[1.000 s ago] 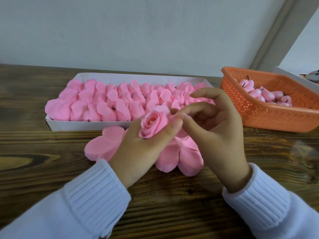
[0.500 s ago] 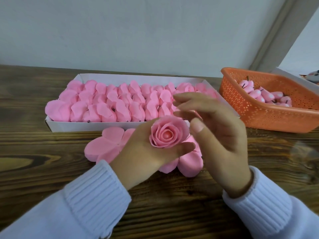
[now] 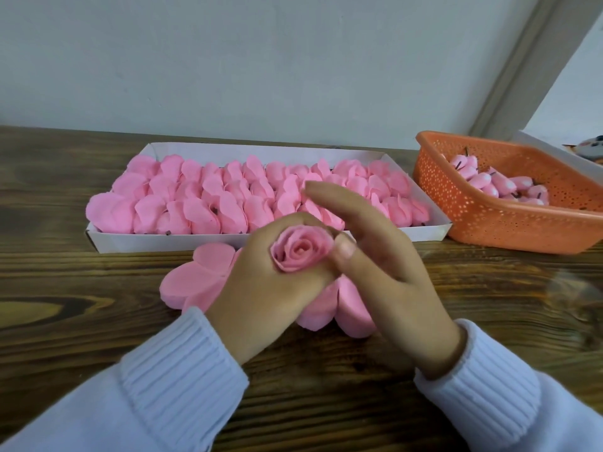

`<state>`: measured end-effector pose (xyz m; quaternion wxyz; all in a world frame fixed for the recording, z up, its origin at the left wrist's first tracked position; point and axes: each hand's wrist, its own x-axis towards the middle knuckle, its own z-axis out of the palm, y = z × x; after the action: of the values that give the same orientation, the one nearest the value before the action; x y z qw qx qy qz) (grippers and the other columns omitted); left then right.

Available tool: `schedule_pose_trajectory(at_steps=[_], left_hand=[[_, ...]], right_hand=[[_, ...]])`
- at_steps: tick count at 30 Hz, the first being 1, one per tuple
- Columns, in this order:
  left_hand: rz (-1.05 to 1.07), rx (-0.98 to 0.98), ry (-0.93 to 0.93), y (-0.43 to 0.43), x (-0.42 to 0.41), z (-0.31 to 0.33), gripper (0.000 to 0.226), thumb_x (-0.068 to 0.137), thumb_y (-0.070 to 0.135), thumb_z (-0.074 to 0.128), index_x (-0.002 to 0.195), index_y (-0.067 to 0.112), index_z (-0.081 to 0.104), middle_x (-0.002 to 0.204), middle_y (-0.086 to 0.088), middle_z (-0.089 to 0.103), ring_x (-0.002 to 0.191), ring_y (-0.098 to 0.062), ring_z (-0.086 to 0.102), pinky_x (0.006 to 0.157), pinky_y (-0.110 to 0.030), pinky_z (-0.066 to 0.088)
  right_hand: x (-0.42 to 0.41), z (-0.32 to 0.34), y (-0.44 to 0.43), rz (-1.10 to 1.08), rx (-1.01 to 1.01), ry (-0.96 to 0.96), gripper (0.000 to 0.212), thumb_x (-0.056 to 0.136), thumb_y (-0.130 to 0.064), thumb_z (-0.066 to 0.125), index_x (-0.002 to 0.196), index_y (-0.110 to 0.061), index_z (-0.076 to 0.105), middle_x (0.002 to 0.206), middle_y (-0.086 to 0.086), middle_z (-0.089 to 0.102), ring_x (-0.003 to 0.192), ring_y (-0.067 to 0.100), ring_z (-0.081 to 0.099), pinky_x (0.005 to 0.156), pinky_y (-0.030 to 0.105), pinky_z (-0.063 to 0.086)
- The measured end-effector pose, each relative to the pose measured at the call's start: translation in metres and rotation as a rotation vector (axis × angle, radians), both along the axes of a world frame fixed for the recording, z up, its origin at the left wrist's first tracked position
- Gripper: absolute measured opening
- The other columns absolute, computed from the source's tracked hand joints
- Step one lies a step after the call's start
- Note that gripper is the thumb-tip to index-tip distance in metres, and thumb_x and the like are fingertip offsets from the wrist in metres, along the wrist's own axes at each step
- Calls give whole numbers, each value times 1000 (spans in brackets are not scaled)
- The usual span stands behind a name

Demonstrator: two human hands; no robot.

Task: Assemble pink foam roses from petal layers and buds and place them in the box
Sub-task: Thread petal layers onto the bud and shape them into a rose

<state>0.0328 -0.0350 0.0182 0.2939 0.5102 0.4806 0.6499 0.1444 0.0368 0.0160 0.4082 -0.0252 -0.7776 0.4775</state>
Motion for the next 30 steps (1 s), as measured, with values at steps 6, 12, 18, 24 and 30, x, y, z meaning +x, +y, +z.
schedule_pose_trajectory(at_steps=[6,12,18,24,30], left_hand=[[55,88,-237,1,-6,-3,22,73,40,64,78,19,67,79,-8,63,82,-20,62,75,-35,53],[-16,33,-373,1,-4,-1,17,68,46,65,71,29,67,95,3,70,92,-25,67,74,-47,58],[-113,-8,-256,-3,-2,-2,16,64,37,71,78,30,70,93,4,71,48,-8,55,42,-18,41],[-141,-61,-347,-4,1,0,25,62,38,71,81,23,75,73,6,69,37,-1,51,35,-14,36],[-70,-67,-361,-4,4,2,20,57,42,71,69,26,72,92,-21,67,32,-5,41,35,-16,36]], right_hand=[[-6,-5,7,-61,-388,-83,29,87,-15,53,115,-8,54,110,3,63,99,16,61,85,30,51],[-8,-7,1,160,-607,-165,29,83,-12,59,111,-8,55,93,7,60,85,23,58,78,35,52],[-11,-3,-11,287,-748,-117,26,89,-15,46,106,4,52,68,6,56,63,15,51,62,24,45],[-9,-1,-9,399,-854,-167,43,90,-21,45,111,16,45,72,7,57,64,14,56,60,23,45],[-9,-1,-8,415,-891,-185,26,91,-19,39,91,5,51,64,3,57,57,13,49,56,23,43]])
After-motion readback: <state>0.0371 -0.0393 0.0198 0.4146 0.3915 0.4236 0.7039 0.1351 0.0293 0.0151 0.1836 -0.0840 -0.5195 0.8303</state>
